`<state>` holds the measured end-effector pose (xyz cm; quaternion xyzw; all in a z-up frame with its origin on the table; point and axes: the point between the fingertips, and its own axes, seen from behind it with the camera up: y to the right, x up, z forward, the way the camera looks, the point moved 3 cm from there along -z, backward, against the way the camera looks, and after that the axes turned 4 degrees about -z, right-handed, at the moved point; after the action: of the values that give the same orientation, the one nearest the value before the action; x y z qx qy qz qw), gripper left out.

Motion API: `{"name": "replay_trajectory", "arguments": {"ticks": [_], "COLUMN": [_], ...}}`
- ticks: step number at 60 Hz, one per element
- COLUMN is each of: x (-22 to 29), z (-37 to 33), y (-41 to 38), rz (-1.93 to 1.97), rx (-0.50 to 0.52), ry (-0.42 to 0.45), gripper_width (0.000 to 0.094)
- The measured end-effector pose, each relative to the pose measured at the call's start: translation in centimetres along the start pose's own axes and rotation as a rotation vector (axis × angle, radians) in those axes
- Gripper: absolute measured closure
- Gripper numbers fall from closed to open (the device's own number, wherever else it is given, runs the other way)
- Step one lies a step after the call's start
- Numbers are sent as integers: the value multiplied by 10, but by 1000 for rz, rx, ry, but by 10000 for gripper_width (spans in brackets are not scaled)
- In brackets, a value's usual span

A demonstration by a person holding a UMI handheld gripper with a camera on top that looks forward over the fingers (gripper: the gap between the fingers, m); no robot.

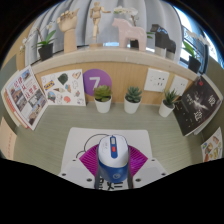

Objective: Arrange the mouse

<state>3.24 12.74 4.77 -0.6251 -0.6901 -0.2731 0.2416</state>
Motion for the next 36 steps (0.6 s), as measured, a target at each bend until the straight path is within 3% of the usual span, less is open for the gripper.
{"name": "replay_trajectory", "arguments": {"ticks": [8,9,22,32,36], "x": [-33,-27,-29,-28,-29], "z": [22,23,25,25,18], "y": [-7,-6,-6,-7,-11], "rz": [16,14,29,62,64], "rx": [44,39,28,20,44], "ry": [-66,-34,-69,-70,-95], "gripper_width": [553,560,520,373,116]}}
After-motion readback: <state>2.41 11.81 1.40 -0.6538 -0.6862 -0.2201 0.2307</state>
